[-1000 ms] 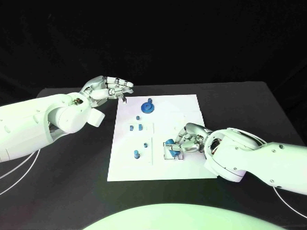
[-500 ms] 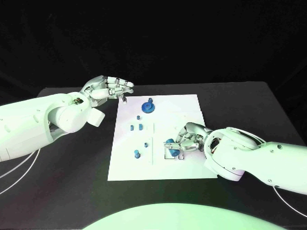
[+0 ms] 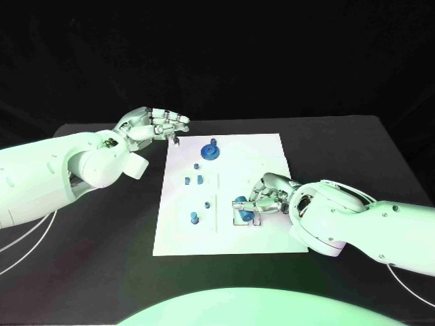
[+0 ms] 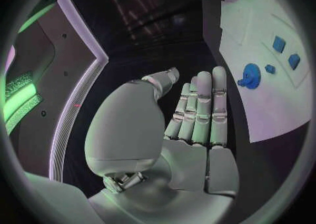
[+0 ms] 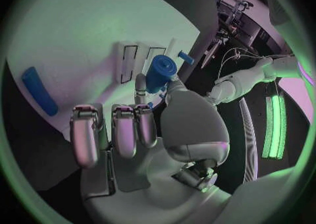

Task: Assemble the parts on the task board

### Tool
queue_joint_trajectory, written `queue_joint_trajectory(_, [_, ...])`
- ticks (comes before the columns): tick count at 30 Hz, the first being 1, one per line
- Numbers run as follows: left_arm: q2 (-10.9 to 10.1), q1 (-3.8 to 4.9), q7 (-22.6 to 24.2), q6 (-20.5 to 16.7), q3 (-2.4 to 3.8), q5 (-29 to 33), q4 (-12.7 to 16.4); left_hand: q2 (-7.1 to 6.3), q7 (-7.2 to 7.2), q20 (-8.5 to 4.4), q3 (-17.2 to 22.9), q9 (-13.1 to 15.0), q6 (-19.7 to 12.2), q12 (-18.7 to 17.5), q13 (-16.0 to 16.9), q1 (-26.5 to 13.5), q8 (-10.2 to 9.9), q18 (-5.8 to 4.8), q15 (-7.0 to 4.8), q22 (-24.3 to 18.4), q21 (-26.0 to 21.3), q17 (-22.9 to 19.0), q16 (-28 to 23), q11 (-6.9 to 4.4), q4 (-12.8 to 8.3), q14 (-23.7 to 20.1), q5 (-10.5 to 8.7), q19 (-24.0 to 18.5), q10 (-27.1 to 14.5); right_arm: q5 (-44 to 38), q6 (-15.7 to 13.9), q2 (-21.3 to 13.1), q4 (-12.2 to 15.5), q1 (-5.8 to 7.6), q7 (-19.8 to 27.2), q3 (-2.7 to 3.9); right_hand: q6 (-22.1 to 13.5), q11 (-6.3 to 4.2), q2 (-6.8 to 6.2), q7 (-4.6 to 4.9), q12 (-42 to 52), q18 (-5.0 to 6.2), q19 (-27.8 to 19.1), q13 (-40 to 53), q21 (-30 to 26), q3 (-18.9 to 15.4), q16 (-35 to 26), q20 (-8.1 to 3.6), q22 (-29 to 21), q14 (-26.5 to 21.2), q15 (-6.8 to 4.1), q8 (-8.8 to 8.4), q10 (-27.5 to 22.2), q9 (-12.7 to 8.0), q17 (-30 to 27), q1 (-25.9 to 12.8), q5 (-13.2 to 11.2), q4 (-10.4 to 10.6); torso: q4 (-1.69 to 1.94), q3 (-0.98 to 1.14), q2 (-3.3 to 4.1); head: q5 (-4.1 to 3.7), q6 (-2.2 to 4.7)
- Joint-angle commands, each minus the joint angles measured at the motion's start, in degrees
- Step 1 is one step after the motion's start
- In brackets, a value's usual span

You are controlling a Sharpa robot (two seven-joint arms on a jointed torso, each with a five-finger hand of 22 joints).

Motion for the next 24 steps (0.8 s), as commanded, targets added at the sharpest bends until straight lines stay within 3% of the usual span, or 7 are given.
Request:
queue_joint_trajectory(1, [0.0,0.02,0.2,0.9,0.05,0.3,0.2,0.24,0.38,0.00,0.0,-0.1,-0.3,0.2,-0.1,-0.5,0.1,0.83,0.47,-0.1,-0.1,0.1,-0.2,0.03,0.5,0.0,0.06,0.6,-0.3,-1.3,-0.1,0.1,0.1,-0.07,0.1,0.00,-0.4,-0.11,0.05,0.17,-0.4,-0.64,5.2,11.9,-0.3,-0.4,-0.3,-0.25,13.9,5.0,-0.23,0.12,3.8,0.0,9.5,-0.7,-0.4,0.1,0.00,0.01,0.01,-0.06,0.05])
queue_joint_trajectory(7, [0.0,0.02,0.2,0.8,0.05,0.3,0.2,0.27,0.39,0.02,0.0,-0.1,-0.4,0.2,-0.1,-0.6,0.1,0.83,0.48,-0.1,-0.2,0.1,-0.2,0.04,0.6,0.0,0.06,0.6,-0.4,-2.3,-0.7,0.0,0.1,-0.10,0.1,0.00,-0.6,-0.09,-0.83,0.19,-0.6,-0.64,5.2,11.9,-0.3,-1.1,-0.3,-0.24,13.9,5.0,-0.22,0.50,3.7,0.1,9.4,-2.7,-2.7,0.2,-0.01,0.01,0.01,-0.05,0.07])
queue_joint_trajectory(13, [-0.1,0.02,0.2,0.8,0.05,0.3,0.2,0.27,0.39,0.02,0.0,-0.1,-0.4,0.2,-0.1,-0.6,0.1,0.83,0.48,-0.1,-0.2,0.1,-0.2,0.04,0.6,0.0,0.06,0.6,-0.4,-2.7,-0.9,-0.1,0.1,-0.11,0.2,0.00,-0.7,-0.10,-1.75,0.19,-0.6,-0.61,5.1,11.9,-0.4,-1.5,-0.4,-0.25,13.9,5.0,-0.22,0.74,3.7,0.2,9.4,-4.6,-3.1,0.3,0.00,0.00,0.00,-0.08,0.09])
queue_joint_trajectory(24, [-0.1,0.02,0.2,0.7,0.05,0.3,0.2,0.28,0.39,0.02,-0.1,-0.1,-0.4,0.2,-0.1,-0.6,0.1,0.83,0.49,-0.2,-0.2,0.1,-0.2,0.04,0.6,0.0,0.06,0.6,-0.4,-3.4,-1.5,-1.1,0.8,-0.16,1.7,0.00,-0.8,-0.09,-1.40,0.20,-0.7,-0.63,5.2,11.9,-0.3,-1.3,-0.4,-0.24,13.9,5.0,-0.22,0.83,3.7,0.2,9.4,-4.6,-2.7,0.1,0.01,0.02,-0.01,-0.01,0.06])
